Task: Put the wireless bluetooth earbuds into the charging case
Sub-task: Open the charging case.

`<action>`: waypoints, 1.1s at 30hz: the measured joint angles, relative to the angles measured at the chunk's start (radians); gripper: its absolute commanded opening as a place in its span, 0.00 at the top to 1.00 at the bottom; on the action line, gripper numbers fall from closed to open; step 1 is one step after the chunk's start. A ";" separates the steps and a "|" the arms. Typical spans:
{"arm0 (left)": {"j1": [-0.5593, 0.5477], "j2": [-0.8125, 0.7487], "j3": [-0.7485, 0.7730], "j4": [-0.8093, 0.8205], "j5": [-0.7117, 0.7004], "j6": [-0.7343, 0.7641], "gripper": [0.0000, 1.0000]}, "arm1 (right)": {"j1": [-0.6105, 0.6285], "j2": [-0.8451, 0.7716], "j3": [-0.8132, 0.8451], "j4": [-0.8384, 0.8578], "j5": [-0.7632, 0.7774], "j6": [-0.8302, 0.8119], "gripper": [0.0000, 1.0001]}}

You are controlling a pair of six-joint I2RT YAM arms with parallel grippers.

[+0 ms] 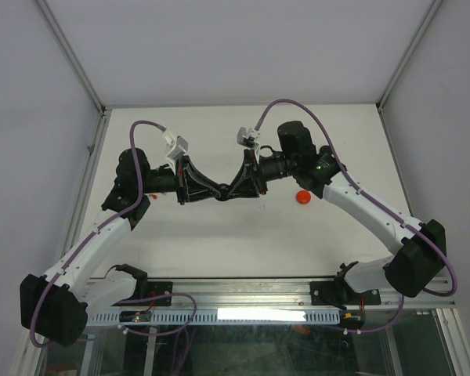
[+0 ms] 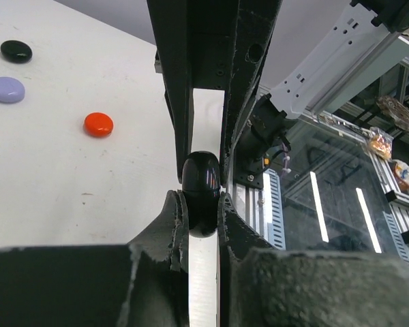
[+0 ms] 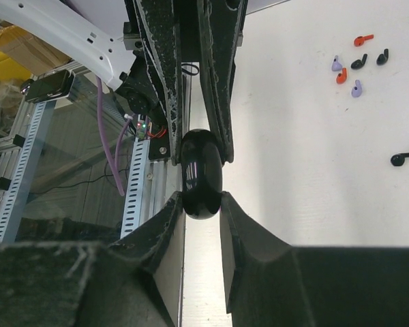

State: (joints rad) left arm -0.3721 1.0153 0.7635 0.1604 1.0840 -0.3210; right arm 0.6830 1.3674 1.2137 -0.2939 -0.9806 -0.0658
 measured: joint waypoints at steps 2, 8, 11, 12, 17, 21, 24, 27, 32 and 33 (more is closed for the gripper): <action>0.000 0.000 0.000 -0.005 0.002 0.003 1.00 | 0.000 0.000 0.003 -0.010 0.004 -0.007 0.69; -0.001 -0.013 0.000 -0.005 0.001 0.026 1.00 | 0.001 -0.002 0.001 0.027 0.005 0.006 0.49; -0.002 -0.034 0.000 -0.002 0.001 0.031 1.00 | 0.001 -0.004 -0.003 0.058 0.011 0.016 0.48; -0.002 -0.040 -0.002 0.003 0.000 0.032 1.00 | 0.001 -0.004 -0.004 0.068 0.012 0.020 0.47; -0.002 -0.058 -0.016 0.026 -0.003 0.033 1.00 | 0.002 -0.007 -0.011 0.087 0.015 0.034 0.47; -0.002 -0.062 -0.026 0.043 -0.002 0.033 1.00 | -0.003 -0.011 -0.018 0.098 0.019 0.053 0.47; -0.002 -0.063 -0.027 0.050 -0.002 0.033 1.00 | -0.020 -0.019 -0.021 0.114 0.019 0.070 0.47; -0.003 -0.072 -0.035 0.053 0.006 0.032 1.00 | -0.039 -0.032 -0.027 0.133 0.029 0.085 0.47; -0.008 -0.082 -0.044 0.076 0.015 0.027 1.00 | -0.053 -0.034 -0.027 0.154 0.038 0.118 0.47; -0.009 -0.085 -0.049 0.088 0.014 0.022 1.00 | -0.053 -0.034 -0.027 0.159 0.037 0.124 0.47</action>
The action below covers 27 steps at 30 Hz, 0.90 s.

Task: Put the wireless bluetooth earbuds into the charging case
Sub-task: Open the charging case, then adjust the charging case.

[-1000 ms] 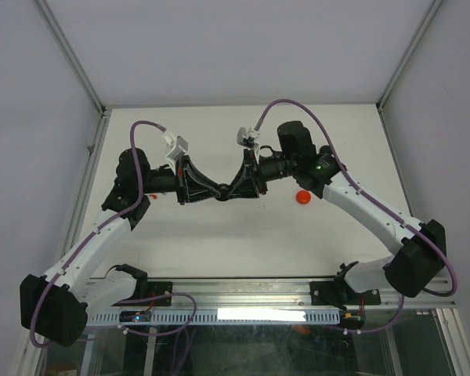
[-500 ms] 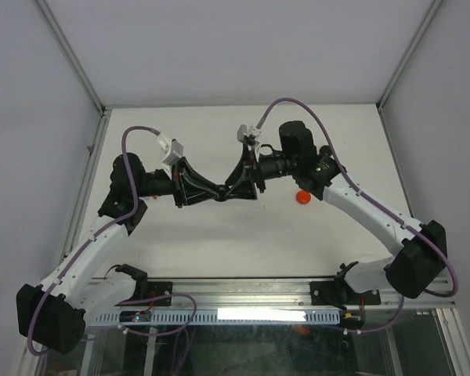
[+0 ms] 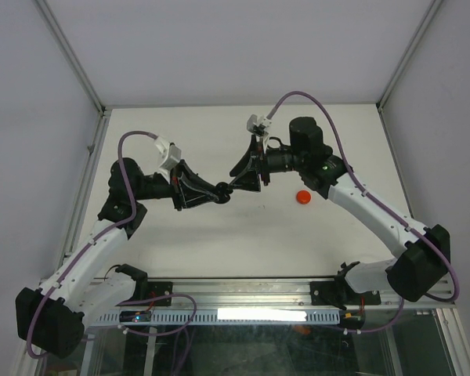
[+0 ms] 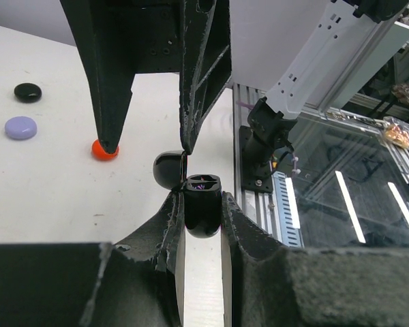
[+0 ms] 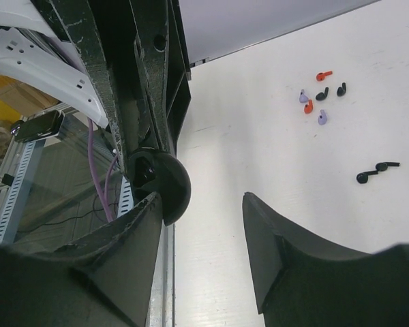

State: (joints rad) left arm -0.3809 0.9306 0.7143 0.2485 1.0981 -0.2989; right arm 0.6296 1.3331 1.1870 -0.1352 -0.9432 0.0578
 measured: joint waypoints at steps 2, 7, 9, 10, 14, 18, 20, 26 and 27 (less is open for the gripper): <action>0.000 -0.007 -0.015 0.024 -0.010 -0.009 1.00 | 0.000 0.000 0.000 0.008 0.002 0.013 0.47; -0.002 -0.042 -0.058 0.075 -0.087 -0.050 1.00 | -0.013 -0.012 -0.025 0.051 0.026 0.057 0.41; -0.006 -0.058 -0.081 0.101 -0.129 -0.066 1.00 | -0.028 -0.043 -0.063 0.086 0.043 0.076 0.36; -0.006 -0.066 -0.093 0.117 -0.146 -0.077 1.00 | -0.034 -0.064 -0.087 0.104 0.053 0.086 0.35; -0.006 -0.096 -0.150 0.214 -0.224 -0.131 1.00 | -0.047 -0.172 -0.211 0.230 0.076 0.107 0.34; -0.006 -0.104 -0.212 0.364 -0.279 -0.182 1.00 | -0.039 -0.232 -0.335 0.410 0.071 0.126 0.33; -0.006 -0.098 -0.245 0.460 -0.293 -0.203 1.00 | -0.032 -0.238 -0.402 0.525 0.068 0.133 0.33; -0.006 -0.016 -0.258 0.699 -0.294 -0.269 1.00 | 0.027 -0.199 -0.476 0.752 0.078 0.150 0.33; -0.006 0.005 -0.257 0.736 -0.284 -0.286 1.00 | 0.042 -0.193 -0.480 0.803 0.085 0.151 0.34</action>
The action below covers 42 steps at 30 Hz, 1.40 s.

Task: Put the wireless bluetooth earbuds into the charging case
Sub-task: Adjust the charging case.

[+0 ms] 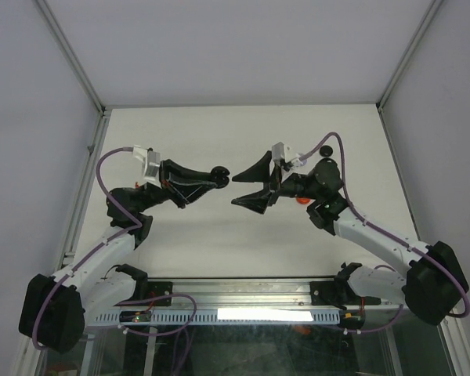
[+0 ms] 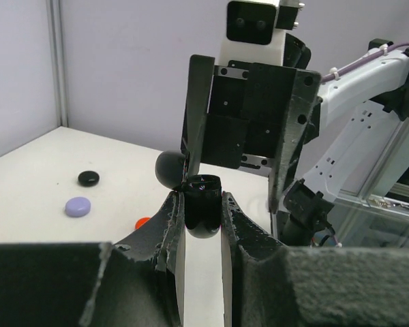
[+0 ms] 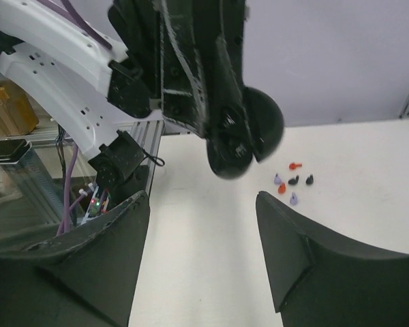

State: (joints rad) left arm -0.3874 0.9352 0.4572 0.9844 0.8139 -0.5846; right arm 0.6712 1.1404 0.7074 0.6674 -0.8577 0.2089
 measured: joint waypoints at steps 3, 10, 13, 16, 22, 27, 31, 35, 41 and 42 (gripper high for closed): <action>-0.007 0.054 0.011 0.081 0.014 -0.037 1.00 | 0.023 0.008 -0.016 0.109 0.019 0.012 0.37; -0.039 0.080 0.015 0.209 0.020 -0.067 1.00 | 0.035 0.045 -0.037 0.304 0.090 0.091 0.42; -0.051 0.080 0.015 0.246 0.006 -0.070 1.00 | 0.038 0.060 -0.044 0.356 0.116 0.125 0.44; -0.060 0.080 0.015 0.273 -0.006 -0.072 1.00 | 0.042 0.076 -0.051 0.409 0.129 0.161 0.46; -0.079 0.089 0.016 0.309 -0.032 -0.078 1.00 | 0.058 0.108 -0.051 0.502 0.127 0.219 0.52; -0.093 0.106 0.016 0.327 -0.055 -0.079 1.00 | 0.072 0.131 -0.051 0.564 0.116 0.253 0.56; -0.104 0.114 0.016 0.340 -0.072 -0.079 1.00 | 0.074 0.142 -0.051 0.591 0.112 0.265 0.60; -0.111 0.124 0.016 0.356 -0.082 -0.081 1.00 | 0.074 0.156 -0.051 0.619 0.113 0.281 0.61; -0.131 0.141 0.016 0.386 -0.082 -0.083 1.00 | 0.086 0.172 -0.051 0.656 0.115 0.301 0.68; -0.131 0.143 0.016 0.390 -0.082 -0.083 1.00 | 0.086 0.174 -0.051 0.662 0.116 0.304 0.69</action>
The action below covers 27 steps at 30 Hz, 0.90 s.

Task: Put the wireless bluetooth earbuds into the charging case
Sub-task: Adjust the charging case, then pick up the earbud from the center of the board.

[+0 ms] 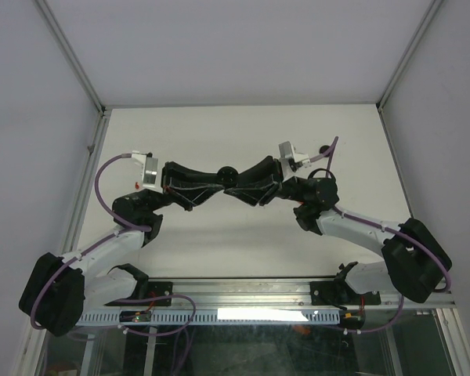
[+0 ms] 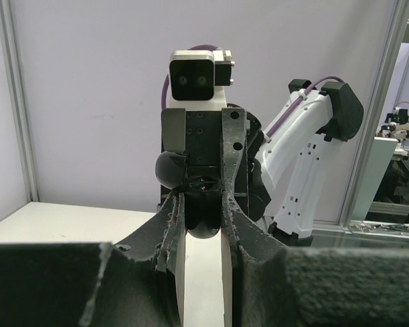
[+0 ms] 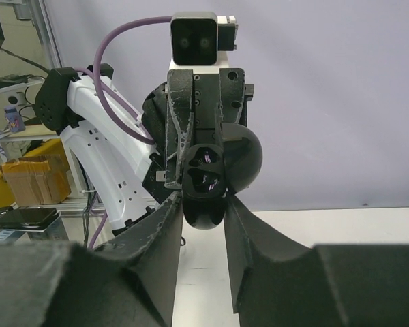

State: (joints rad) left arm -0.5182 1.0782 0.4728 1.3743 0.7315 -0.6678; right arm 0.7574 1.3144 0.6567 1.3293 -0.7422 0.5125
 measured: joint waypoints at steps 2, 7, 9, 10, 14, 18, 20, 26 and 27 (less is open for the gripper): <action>-0.006 0.002 0.000 0.005 0.000 0.000 1.00 | 0.000 0.006 0.000 0.013 0.003 0.007 0.71; -0.006 0.004 0.000 0.016 -0.001 0.000 1.00 | 0.000 0.009 0.000 0.028 0.004 0.015 0.89; -0.006 0.004 0.000 0.016 -0.002 0.000 0.95 | 0.000 0.009 0.000 0.029 0.003 0.014 0.96; -0.006 0.003 0.000 0.015 -0.002 0.002 0.85 | 0.000 0.009 0.000 0.029 0.003 0.013 1.00; -0.010 -0.027 -0.015 -0.021 -0.015 0.023 0.68 | 0.000 0.009 0.000 0.026 -0.010 0.011 1.00; -0.012 -0.105 -0.040 -0.129 -0.044 0.085 0.53 | -0.011 0.000 -0.003 0.011 -0.033 -0.006 1.00; -0.012 -0.158 -0.052 -0.220 -0.076 0.120 0.45 | -0.032 -0.027 -0.018 -0.010 -0.037 -0.030 1.00; -0.012 -0.320 -0.060 -0.547 -0.193 0.227 0.38 | -0.087 -0.164 -0.074 -0.180 -0.042 -0.187 1.00; -0.012 -0.338 -0.057 -0.605 -0.216 0.243 0.35 | -0.090 -0.190 -0.078 -0.232 -0.037 -0.231 1.00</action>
State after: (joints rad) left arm -0.5304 0.7399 0.4160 0.7689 0.5159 -0.4248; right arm 0.6670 1.1244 0.5785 1.0977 -0.7788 0.2817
